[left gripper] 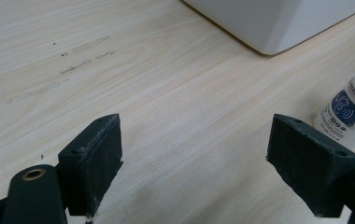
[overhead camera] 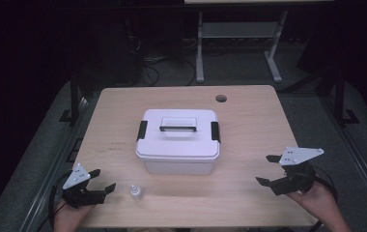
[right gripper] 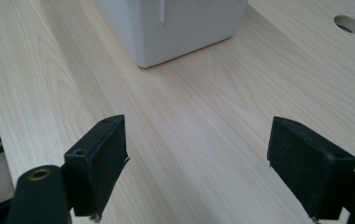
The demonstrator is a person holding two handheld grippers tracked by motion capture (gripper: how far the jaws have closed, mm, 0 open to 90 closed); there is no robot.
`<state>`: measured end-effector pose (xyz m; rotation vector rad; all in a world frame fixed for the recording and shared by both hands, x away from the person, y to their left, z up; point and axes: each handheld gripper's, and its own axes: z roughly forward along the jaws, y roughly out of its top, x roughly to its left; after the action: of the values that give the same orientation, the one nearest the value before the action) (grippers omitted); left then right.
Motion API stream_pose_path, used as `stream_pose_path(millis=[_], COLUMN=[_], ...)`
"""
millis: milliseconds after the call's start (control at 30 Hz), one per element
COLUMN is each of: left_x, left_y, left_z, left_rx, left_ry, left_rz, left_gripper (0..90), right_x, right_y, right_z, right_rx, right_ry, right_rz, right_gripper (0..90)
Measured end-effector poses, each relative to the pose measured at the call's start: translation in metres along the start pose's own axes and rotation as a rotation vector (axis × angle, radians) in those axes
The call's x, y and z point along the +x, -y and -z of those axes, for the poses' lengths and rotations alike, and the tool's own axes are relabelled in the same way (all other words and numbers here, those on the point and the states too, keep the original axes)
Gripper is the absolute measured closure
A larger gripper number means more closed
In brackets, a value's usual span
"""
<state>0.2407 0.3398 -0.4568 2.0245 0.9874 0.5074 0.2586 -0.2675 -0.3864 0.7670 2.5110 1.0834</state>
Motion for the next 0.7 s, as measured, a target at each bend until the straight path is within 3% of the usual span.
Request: stream_pose_path(millis=[700], left_x=[0.001], left_y=[0.001], left_z=[0.001], left_rx=[0.0], left_ry=[0.002], left_rz=[0.003], left_gripper=[17.7], right_x=[-0.013], right_y=[-0.036], right_z=[0.006], right_rx=[0.091], right_ry=[-0.041], right_rz=[0.067], right_gripper=[19.3])
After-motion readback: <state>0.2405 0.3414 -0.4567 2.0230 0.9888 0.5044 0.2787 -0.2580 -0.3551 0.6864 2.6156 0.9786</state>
